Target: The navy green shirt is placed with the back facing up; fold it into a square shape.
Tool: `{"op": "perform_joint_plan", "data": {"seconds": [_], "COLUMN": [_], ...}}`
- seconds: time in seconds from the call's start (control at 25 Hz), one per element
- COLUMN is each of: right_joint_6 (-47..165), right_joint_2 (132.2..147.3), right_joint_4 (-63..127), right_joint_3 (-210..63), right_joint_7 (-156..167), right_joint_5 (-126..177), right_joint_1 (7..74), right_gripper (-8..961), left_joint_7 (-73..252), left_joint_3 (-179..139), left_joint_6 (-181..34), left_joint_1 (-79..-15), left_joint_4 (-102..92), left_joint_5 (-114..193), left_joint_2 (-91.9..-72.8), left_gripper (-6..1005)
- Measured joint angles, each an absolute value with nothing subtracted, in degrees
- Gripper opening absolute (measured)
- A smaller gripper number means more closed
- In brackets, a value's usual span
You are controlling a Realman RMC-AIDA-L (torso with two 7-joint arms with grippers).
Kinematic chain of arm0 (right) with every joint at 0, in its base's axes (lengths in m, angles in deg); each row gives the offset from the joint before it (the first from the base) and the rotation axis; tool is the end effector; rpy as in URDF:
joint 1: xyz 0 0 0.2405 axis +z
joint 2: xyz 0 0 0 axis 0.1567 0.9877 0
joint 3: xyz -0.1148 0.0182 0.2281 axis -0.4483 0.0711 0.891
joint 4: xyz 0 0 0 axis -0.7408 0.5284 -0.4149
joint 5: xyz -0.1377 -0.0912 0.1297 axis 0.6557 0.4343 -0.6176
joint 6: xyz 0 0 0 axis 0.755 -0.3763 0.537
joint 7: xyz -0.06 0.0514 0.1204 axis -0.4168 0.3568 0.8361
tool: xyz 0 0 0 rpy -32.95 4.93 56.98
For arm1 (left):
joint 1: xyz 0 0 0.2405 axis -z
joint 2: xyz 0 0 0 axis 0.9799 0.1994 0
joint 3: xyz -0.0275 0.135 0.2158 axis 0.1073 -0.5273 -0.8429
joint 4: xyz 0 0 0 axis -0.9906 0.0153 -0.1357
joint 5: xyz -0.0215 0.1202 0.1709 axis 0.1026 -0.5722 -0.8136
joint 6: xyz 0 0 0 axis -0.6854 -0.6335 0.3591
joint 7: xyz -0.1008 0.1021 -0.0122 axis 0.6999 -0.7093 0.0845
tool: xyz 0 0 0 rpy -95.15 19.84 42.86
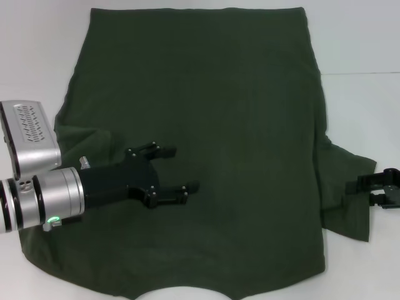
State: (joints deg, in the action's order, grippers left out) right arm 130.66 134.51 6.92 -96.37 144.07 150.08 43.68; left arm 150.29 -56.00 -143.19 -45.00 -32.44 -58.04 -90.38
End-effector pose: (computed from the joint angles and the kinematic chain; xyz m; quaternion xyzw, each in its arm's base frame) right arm 0.3438 0.3473 0.0567 -0.6784 0.7113 0.1182 0.1410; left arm -0.2465 0.3434 -0.0506 -0.9431 -0.1324 -0.2409 0.1872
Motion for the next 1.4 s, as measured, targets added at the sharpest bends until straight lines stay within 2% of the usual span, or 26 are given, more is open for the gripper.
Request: {"op": "perform_joint_plan", "data": {"seconds": [0.12,0.36,0.92,1.12,1.4], "right_joint_6": [130.5,129.6,127.4,127.4,127.5], "right_joint_2": [134.52,134.50,134.98,135.00,134.69], "right_joint_4": [6.9,7.3,7.5,7.3,6.9], "right_joint_3": [-96.4,-96.4,-98.9,-99.3,-99.3], "right_joint_7": [144.1,144.1,143.4,142.8,141.2], "right_joint_5": [150.1,150.2,150.2,150.2,150.1], "right_joint_1": [43.8,44.3,45.1,45.2,45.5], "right_gripper": [607,605,304,73,39], "left_joint_7": [150.3,150.2,150.0,150.0,150.0], "left_joint_3": [-56.0,-56.0,-56.0,-56.1,-56.1], "left_joint_6": [-143.2,-143.2,-142.2,-142.2,-142.1], "left_joint_1": [-45.0,-44.9,-44.4,-44.2,-44.2], "left_joint_4": [-32.4,-32.4,-32.4,-32.4,-32.4], "left_joint_5": [-58.0,-58.0,-58.0,-58.0,-58.0], "left_joint_2": [-90.41,-90.40,-90.43,-90.47,-90.49], "left_gripper": [905,904,904,904,905]}}
